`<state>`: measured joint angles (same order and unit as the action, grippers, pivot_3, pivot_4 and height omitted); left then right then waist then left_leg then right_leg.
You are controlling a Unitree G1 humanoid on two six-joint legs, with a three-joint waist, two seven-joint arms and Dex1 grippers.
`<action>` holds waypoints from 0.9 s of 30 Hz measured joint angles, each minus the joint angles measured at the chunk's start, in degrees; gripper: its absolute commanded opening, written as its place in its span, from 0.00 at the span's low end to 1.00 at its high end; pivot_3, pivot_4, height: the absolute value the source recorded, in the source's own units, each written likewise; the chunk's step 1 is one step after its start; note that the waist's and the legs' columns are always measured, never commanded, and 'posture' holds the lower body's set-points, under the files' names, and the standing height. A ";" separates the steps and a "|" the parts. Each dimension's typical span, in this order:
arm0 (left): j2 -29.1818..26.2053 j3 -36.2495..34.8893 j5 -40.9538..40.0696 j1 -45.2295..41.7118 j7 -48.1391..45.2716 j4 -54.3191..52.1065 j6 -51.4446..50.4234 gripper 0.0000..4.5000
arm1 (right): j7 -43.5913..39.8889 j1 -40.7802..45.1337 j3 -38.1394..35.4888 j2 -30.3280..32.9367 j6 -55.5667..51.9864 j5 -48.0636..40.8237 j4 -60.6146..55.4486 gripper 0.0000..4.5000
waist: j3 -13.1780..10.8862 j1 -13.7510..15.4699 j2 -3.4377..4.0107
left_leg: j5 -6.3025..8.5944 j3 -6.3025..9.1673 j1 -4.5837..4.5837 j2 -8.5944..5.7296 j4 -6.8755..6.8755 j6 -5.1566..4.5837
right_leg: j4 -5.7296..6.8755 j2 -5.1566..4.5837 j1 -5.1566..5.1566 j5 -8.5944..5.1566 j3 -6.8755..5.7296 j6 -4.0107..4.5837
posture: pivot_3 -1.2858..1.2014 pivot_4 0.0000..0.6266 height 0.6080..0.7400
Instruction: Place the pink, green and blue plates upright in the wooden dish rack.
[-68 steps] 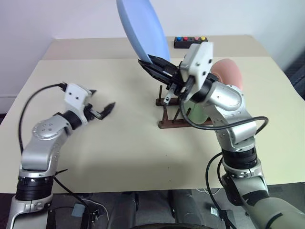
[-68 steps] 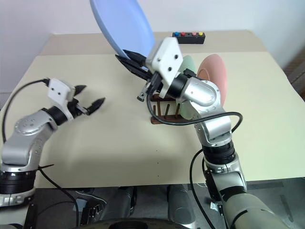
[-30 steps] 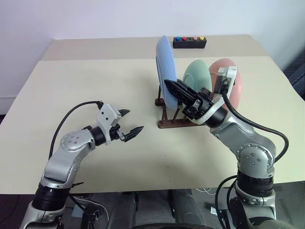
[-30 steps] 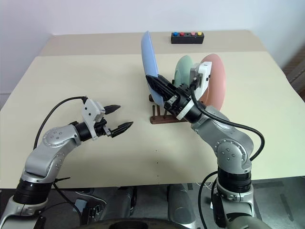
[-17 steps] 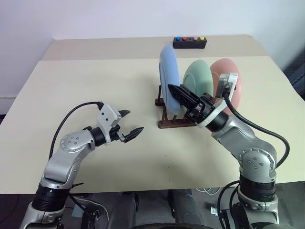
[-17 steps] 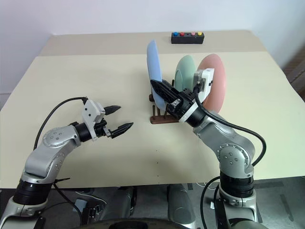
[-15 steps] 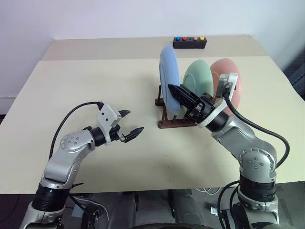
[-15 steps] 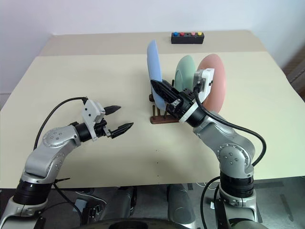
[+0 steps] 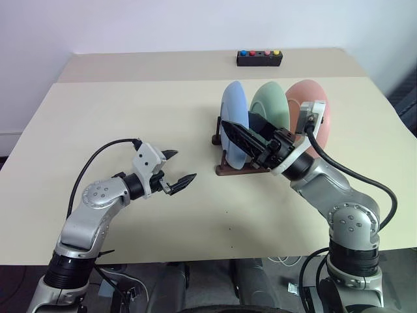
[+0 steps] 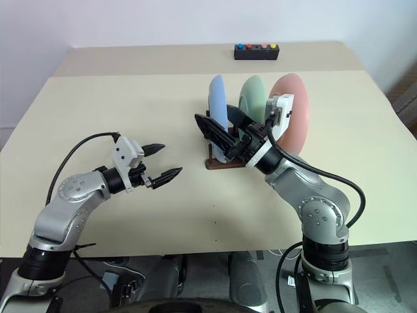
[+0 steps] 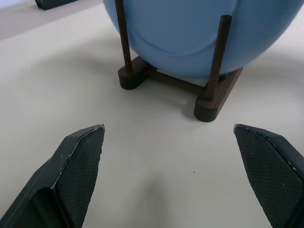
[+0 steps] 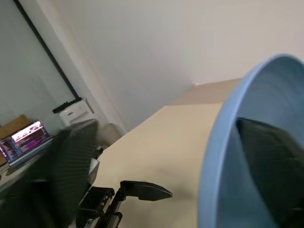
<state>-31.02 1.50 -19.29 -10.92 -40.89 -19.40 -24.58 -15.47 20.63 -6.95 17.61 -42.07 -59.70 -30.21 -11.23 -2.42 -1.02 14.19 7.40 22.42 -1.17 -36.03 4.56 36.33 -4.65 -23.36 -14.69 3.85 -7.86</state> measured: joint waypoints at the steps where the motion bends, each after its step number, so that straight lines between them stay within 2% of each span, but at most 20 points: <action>1: 0.01 0.00 0.00 0.00 -0.02 0.00 0.10 1.00 | 0.05 0.00 0.00 0.22 0.03 0.04 0.00 1.00 | 0.00 0.00 0.00 | 0.00 0.00 0.00 0.00 0.00 0.00 | 0.00 0.00 0.00 0.00 0.00 0.00 | 0.52 0.24 1.00; 10: 0.09 0.02 0.05 0.00 -0.19 0.00 0.27 1.00 | -0.31 0.01 0.12 2.77 1.11 2.96 -0.55 1.00 | 0.00 0.02 0.00 | 0.00 0.00 0.00 0.00 0.00 0.00 | -0.01 0.00 0.00 0.00 0.00 0.00 | 0.52 0.24 1.00; 19: 0.23 0.07 0.06 0.00 -0.16 0.00 0.28 1.00 | -4.69 0.17 -0.72 11.27 0.25 2.35 -4.67 1.00 | 0.00 0.10 0.00 | 0.01 -0.01 0.01 0.00 0.00 -0.01 | -0.06 0.00 0.03 -0.01 0.00 0.00 | 0.52 0.24 1.00; 24: 0.68 0.40 0.08 0.01 -0.18 0.01 0.28 1.00 | -6.57 0.09 -5.09 16.68 0.14 0.15 -5.75 1.00 | 0.00 0.34 0.00 | 0.01 -0.02 0.02 0.00 -0.03 -0.02 | -0.09 -0.01 0.06 -0.01 0.00 0.00 | 0.52 0.24 1.00; 27: 0.87 0.83 0.13 -0.01 -0.17 0.03 0.30 1.00 | -9.60 -2.07 -11.58 21.81 0.57 -1.97 -6.11 1.00 | 0.00 0.93 0.00 | 0.02 -0.02 0.03 0.00 -0.03 -0.04 | -0.14 -0.01 0.08 -0.01 0.00 -0.01 | 0.52 0.24 1.00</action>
<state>-30.16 2.33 -19.16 -10.93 -41.05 -19.37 -24.28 -25.08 18.56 -18.53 39.42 -41.50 -61.67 -36.31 -11.23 -1.49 -1.02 14.22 7.38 22.45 -1.18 -36.06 4.52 36.19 -4.66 -23.28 -14.70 3.84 -7.86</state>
